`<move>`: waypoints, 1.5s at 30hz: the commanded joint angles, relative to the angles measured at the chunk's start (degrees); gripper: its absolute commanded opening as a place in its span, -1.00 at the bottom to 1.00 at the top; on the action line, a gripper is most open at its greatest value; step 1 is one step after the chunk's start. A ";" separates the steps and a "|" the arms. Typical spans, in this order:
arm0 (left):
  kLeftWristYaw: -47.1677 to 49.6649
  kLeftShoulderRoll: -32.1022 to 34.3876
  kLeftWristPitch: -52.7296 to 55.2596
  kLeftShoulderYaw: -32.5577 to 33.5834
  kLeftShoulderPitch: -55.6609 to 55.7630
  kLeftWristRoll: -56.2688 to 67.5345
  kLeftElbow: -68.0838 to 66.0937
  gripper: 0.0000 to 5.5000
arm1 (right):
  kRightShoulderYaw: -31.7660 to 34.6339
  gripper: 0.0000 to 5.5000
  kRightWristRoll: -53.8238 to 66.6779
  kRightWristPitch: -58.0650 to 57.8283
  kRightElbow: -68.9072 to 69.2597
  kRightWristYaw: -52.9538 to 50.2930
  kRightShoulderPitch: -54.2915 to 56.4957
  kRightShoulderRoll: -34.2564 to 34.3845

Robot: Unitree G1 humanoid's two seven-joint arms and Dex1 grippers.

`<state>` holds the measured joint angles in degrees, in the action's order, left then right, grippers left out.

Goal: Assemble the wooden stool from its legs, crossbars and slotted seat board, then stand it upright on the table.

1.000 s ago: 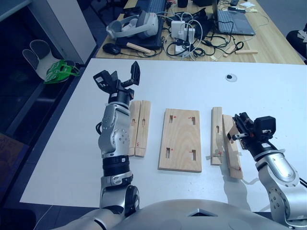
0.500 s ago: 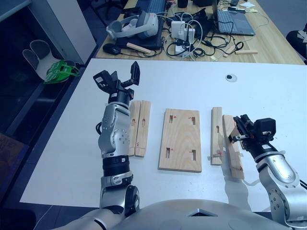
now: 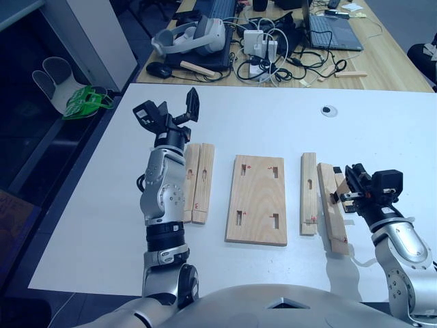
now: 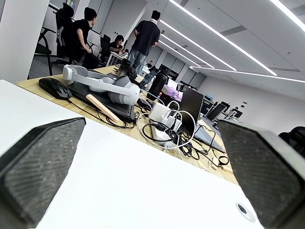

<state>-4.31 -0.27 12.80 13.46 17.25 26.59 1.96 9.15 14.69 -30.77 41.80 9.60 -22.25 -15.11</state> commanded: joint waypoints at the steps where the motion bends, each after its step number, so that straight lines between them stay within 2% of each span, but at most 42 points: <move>1: 0.34 0.16 0.56 0.13 0.36 0.01 -0.32 0.85 | 0.09 -0.85 0.29 0.50 -1.28 0.59 -0.47 0.33; 7: 0.36 0.13 0.59 0.18 0.44 0.03 -0.35 0.85 | -1.03 -0.85 -0.12 2.98 0.02 1.32 0.53 0.52; 20: 0.39 0.12 0.48 0.11 0.68 -0.10 -0.69 0.85 | 0.39 -0.85 2.07 0.52 -3.81 0.93 -0.93 1.65; 24: 0.37 0.07 0.47 0.14 0.72 -0.02 -0.78 0.85 | 1.56 -0.85 2.08 3.03 -8.60 2.11 -0.85 1.41; 29: 0.10 0.34 0.71 0.08 1.78 0.02 -1.79 0.85 | 3.89 -0.85 3.49 7.26 -20.00 3.44 9.83 0.51; 33: -0.09 0.51 0.82 -0.09 2.36 -0.15 -2.36 0.85 | 3.20 -0.85 2.79 10.59 -29.12 6.30 18.23 -1.88; 40: -0.04 0.56 0.79 0.01 2.81 -0.09 -2.78 0.85 | 3.42 -0.85 1.56 16.29 -32.02 7.92 20.57 -2.43; 45: 0.05 0.23 -0.13 0.47 2.95 -0.05 -3.66 0.85 | 5.11 -0.51 2.57 14.59 -27.36 4.50 29.08 -2.97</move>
<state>-4.50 -0.10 12.78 13.66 19.21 26.60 -0.93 13.18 16.57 -14.90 12.38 15.42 2.41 -17.07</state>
